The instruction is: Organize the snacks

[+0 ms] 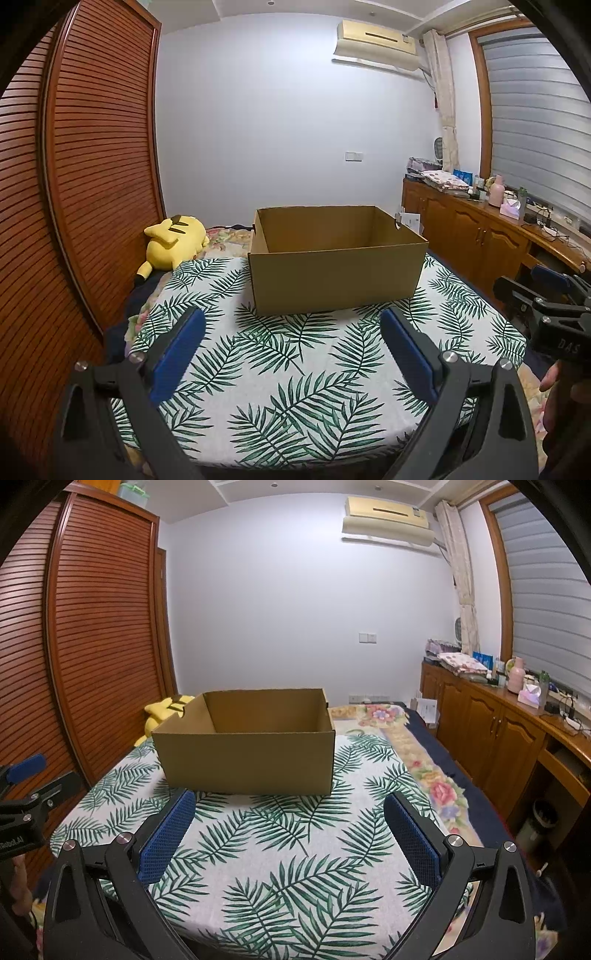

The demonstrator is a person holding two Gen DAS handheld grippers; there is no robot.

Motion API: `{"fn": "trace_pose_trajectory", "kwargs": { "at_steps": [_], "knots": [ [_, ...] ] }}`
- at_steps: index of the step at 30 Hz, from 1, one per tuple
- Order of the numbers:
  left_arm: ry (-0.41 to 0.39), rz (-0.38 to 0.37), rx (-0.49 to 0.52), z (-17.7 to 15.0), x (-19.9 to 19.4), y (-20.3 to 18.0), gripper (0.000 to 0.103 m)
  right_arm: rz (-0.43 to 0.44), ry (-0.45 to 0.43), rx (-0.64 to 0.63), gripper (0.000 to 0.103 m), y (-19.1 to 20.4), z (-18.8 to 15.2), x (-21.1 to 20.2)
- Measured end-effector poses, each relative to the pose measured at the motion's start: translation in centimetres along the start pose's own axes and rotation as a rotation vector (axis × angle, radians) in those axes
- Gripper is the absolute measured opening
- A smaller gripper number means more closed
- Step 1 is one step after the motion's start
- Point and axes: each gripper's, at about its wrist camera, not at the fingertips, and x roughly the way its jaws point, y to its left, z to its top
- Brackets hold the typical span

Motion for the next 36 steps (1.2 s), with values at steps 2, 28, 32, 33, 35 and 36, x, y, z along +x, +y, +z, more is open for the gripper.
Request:
{"fn": "trace_pose_trajectory", "kwargs": {
  "at_steps": [2, 28, 32, 33, 35, 36],
  "knots": [
    [0.0, -0.001, 0.0, 0.02, -0.03, -0.03, 0.097, -0.001, 0.0, -0.003, 0.103, 0.09, 0.03, 0.02],
    [-0.003, 0.0, 0.001, 0.11, -0.2, -0.22, 0.097, 0.002, -0.002, -0.001, 0.103, 0.02, -0.03, 0.07],
    [-0.002, 0.001, 0.0, 0.15, -0.28, -0.27, 0.097, 0.002, -0.003, 0.0, 0.103, 0.1, -0.01, 0.13],
    [-0.002, 0.001, 0.001, 0.18, -0.28, -0.32, 0.097, 0.001, -0.003, 0.001, 0.103, 0.08, 0.0, 0.13],
    [-0.001, 0.002, 0.002, 0.21, -0.26, -0.38, 0.097, 0.002, -0.003, 0.001, 0.103, 0.06, -0.05, 0.08],
    [-0.002, 0.0, 0.002, 0.21, -0.27, -0.37, 0.097, 0.001, -0.003, 0.0, 0.103, 0.01, -0.06, 0.06]
  ]
}}
